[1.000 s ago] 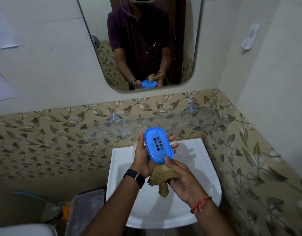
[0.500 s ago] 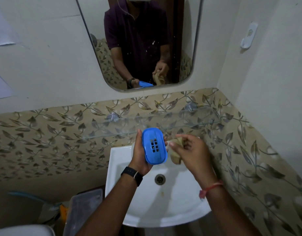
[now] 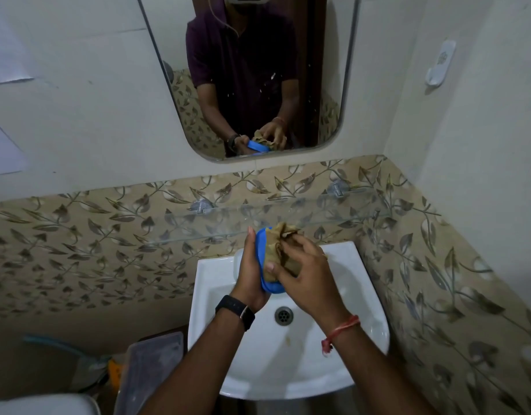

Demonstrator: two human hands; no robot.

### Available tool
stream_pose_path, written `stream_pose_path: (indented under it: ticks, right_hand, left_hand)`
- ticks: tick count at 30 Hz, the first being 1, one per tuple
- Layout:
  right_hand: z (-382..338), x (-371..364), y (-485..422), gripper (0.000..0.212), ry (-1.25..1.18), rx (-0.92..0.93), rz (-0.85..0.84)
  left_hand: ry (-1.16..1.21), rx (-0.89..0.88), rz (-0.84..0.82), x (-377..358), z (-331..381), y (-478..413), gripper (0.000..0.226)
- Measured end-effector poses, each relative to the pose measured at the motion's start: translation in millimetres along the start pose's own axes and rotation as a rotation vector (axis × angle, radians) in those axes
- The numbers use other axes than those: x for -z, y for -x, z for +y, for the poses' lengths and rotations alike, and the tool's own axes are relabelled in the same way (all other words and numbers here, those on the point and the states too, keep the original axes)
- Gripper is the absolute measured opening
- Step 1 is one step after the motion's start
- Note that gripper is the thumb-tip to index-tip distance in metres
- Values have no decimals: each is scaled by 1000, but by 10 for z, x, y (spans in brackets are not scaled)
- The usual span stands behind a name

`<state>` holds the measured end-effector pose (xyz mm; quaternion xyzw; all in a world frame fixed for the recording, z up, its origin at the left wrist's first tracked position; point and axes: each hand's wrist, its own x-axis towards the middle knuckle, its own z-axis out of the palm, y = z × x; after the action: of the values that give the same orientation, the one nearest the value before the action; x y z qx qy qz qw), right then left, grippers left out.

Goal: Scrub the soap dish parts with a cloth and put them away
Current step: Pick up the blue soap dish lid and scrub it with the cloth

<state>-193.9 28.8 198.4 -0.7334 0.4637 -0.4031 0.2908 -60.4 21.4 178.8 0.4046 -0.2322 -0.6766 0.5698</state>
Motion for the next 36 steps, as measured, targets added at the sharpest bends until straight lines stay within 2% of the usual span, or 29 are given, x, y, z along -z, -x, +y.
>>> stream_pose_path:
  ticks: [4, 8, 11, 13, 15, 16, 20, 22, 26, 29, 31, 33, 36]
  right_hand:
    - [-56, -60, 123, 32, 117, 106, 92]
    - [4, -51, 325, 22, 140, 177, 46]
    - [88, 33, 315, 7, 132, 62, 105]
    - [83, 79, 171, 11, 117, -37, 217]
    - [-6, 107, 6, 7, 84, -40, 293]
    - [-72, 109, -45, 11, 68, -13, 298]
    - [-142, 84, 120, 17, 72, 150, 63]
    - [-65, 101, 281, 12, 90, 132, 8]
    - [-7, 166, 132, 7, 116, -49, 222]
    - [-231, 168, -63, 20, 74, 9, 287]
    - [-336, 144, -57, 21, 56, 94, 209]
    - [-316, 116, 81, 17, 45, 144, 53]
    - [-149, 156, 316, 12, 74, 114, -97]
  left_hand:
    - [-57, -32, 19, -17, -16, -4, 74]
    - [-81, -70, 40, 46, -43, 3, 75]
    - [-113, -88, 41, 44, -32, 9, 73]
    - [-147, -64, 30, -44, -42, 42, 73]
    - [-175, -46, 20, -117, -68, 59, 73]
    - [-182, -53, 18, -138, -66, 60, 73]
    - [-165, -97, 37, -116, 43, 56, 68]
    - [-142, -104, 52, -82, 80, 49, 68]
    - [-107, -102, 39, -158, 52, 107, 75]
    - [-148, -78, 19, -235, -25, 131, 67]
    - [-131, -61, 31, -230, -42, 138, 67]
    - [-81, -54, 40, -187, -11, 132, 74]
    - [-50, -59, 37, -102, 44, 121, 75]
